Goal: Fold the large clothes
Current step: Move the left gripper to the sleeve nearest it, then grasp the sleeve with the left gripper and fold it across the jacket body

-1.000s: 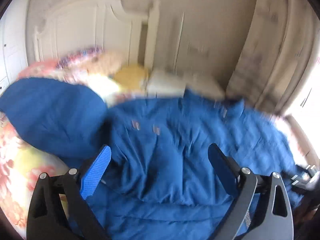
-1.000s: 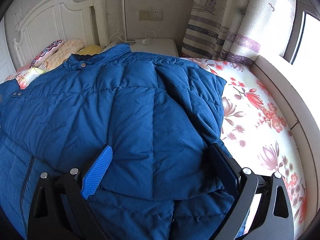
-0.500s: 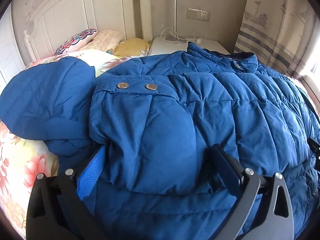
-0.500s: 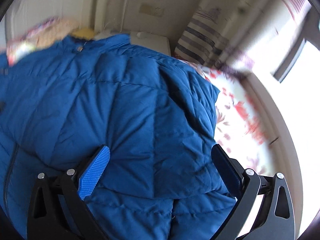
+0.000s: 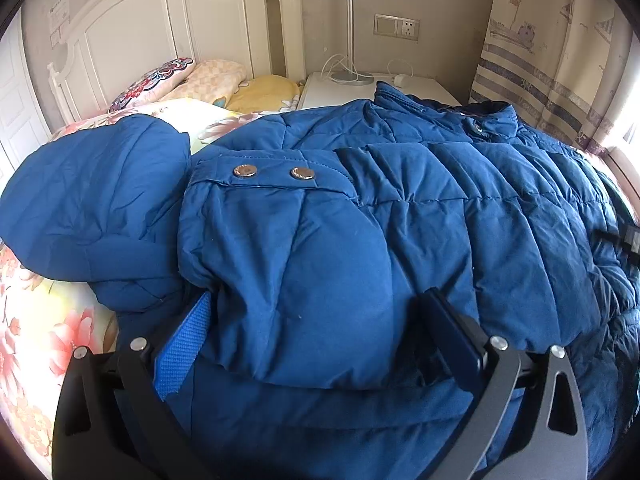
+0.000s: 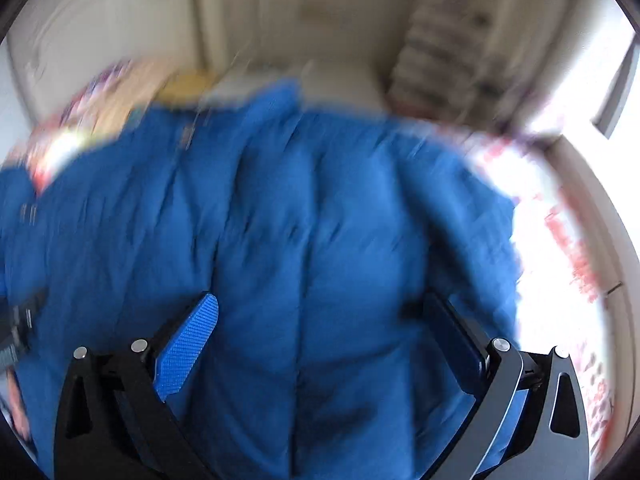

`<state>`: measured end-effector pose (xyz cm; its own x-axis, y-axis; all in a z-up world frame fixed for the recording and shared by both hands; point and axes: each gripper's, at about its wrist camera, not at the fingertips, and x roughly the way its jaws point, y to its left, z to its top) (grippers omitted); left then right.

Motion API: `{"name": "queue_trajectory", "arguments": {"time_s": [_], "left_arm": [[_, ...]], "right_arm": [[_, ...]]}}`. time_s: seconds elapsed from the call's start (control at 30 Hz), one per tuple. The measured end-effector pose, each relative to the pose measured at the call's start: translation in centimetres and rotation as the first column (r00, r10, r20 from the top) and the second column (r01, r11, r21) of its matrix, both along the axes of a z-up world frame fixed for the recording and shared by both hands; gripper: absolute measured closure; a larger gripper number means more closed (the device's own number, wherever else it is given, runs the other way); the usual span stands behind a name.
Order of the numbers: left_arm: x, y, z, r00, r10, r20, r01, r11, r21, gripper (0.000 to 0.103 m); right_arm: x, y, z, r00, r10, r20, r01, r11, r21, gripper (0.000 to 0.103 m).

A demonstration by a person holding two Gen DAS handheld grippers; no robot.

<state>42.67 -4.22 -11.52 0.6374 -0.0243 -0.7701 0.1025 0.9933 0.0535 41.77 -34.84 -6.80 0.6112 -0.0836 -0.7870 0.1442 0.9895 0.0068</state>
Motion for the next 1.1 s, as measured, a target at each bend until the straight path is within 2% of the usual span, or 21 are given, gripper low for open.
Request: {"name": "queue_trajectory", "arguments": {"time_s": [0.1,0.13,0.17,0.2,0.27,0.33,0.43,0.53,0.6,0.63,0.67,0.7,0.73,0.8,0.87,0.9,0.97,1.0,1.07,1.1], "left_arm": [[0.0,0.0,-0.1,1.000,0.000,-0.001,0.000,1.000,0.005,0.002],[-0.1,0.0,-0.1,1.000,0.000,-0.001,0.000,1.000,0.003,0.002],[-0.1,0.1,-0.1,1.000,0.000,-0.001,0.000,1.000,0.001,0.002],[-0.1,0.1,-0.1,1.000,-0.001,-0.001,0.001,1.000,-0.001,0.002],[-0.1,0.1,-0.1,1.000,-0.001,-0.002,0.001,1.000,0.001,0.002],[-0.2,0.1,-0.1,1.000,-0.001,-0.001,0.001,1.000,0.000,0.002],[-0.2,0.1,-0.1,1.000,-0.001,-0.001,0.001,1.000,0.001,0.002],[-0.1,0.2,-0.1,1.000,-0.001,-0.001,0.001,1.000,-0.010,0.002],[-0.1,0.3,0.0,1.000,-0.001,0.002,0.001,1.000,-0.019,0.002],[-0.2,0.6,0.1,1.000,-0.001,0.009,0.002,0.999,-0.037,0.002],[-0.2,0.8,0.3,1.000,0.000,0.019,0.001,0.998,-0.056,0.002],[-0.7,1.6,0.8,0.999,0.005,0.052,0.001,0.993,-0.118,0.004],[-1.2,2.3,1.4,0.996,0.016,0.088,-0.001,0.985,-0.171,0.005],[-3.1,5.0,3.2,0.973,0.072,0.220,0.004,0.945,-0.326,0.005],[-4.5,7.6,4.5,0.941,0.173,0.290,-0.039,0.908,-0.417,0.005],[-4.9,8.8,4.8,0.927,0.225,0.298,-0.069,0.887,-0.456,0.004],[-5.9,12.8,4.7,0.885,0.386,0.260,-0.171,0.790,-0.589,0.004],[-6.4,15.5,4.3,0.849,0.484,0.213,-0.236,0.708,-0.666,0.004],[-6.7,19.4,3.6,0.793,0.595,0.130,-0.312,0.579,-0.753,0.004],[-6.6,20.9,3.4,0.773,0.627,0.096,-0.341,0.539,-0.770,0.004]], "right_arm": [[1.5,-1.2,1.1,0.992,-0.046,0.119,0.038,0.997,0.064,0.005],[2.4,-1.5,0.6,0.993,-0.042,0.108,0.035,0.997,0.069,0.004],[3.8,-1.8,-0.8,0.999,-0.033,0.033,0.030,0.996,0.084,0.004],[5.4,-2.0,-2.8,0.995,-0.022,-0.100,0.031,0.995,0.090,0.004],[5.5,-1.4,-2.5,0.997,-0.009,-0.078,0.012,0.999,0.030,0.004],[5.0,-1.2,-2.5,0.999,-0.016,-0.051,0.017,1.000,0.008,0.004],[4.2,-1.9,-2.7,0.999,-0.025,-0.019,0.026,0.999,0.037,0.004],[3.9,-2.0,-2.4,0.997,-0.049,-0.067,0.051,0.998,0.032,0.005],[2.7,-0.6,-0.6,0.995,-0.076,-0.067,0.080,0.995,0.054,0.005],[1.1,0.6,0.6,0.999,-0.034,-0.015,0.035,0.991,0.128,0.005],[-0.7,1.8,1.4,1.000,0.002,0.018,-0.005,0.987,0.159,0.005],[-1.3,2.7,1.5,1.000,0.021,0.021,-0.024,0.989,0.149,0.004],[-3.2,4.8,1.7,0.996,0.083,0.022,-0.085,0.992,0.094,0.004],[-4.8,7.7,1.0,0.983,0.183,0.018,-0.183,0.983,-0.011,0.004],[-6.0,10.3,-1.6,0.959,0.279,-0.057,-0.284,0.950,-0.126,0.005],[-6.5,10.1,-2.0,0.958,0.287,-0.012,-0.287,0.952,-0.108,0.004],[-6.2,9.0,-2.2,0.958,0.285,-0.025,-0.286,0.958,-0.025,0.004],[-6.1,8.7,-2.2,0.958,0.286,-0.028,-0.286,0.958,-0.004,0.004],[-6.4,8.4,-2.2,0.958,0.287,-0.028,-0.287,0.958,0.009,0.004],[-6.5,8.4,-2.2,0.958,0.287,-0.028,-0.287,0.958,0.003,0.004]]}}
